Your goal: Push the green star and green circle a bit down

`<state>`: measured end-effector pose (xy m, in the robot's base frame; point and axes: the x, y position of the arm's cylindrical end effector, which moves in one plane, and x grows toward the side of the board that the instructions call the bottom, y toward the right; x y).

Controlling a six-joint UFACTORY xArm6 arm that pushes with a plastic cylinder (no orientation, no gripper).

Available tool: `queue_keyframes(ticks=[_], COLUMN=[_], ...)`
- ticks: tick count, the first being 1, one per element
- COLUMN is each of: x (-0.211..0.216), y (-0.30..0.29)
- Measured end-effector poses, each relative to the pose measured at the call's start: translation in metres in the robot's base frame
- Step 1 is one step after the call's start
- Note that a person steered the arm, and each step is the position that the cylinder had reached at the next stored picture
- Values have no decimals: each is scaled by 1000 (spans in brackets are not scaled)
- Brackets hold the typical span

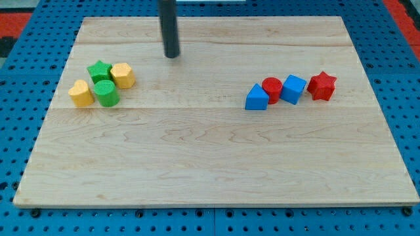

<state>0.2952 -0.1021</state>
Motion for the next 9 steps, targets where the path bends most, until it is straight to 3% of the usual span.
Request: queue_keyframes(ticks=[2, 5, 9], x=[11, 52, 65], y=[-112, -119, -122])
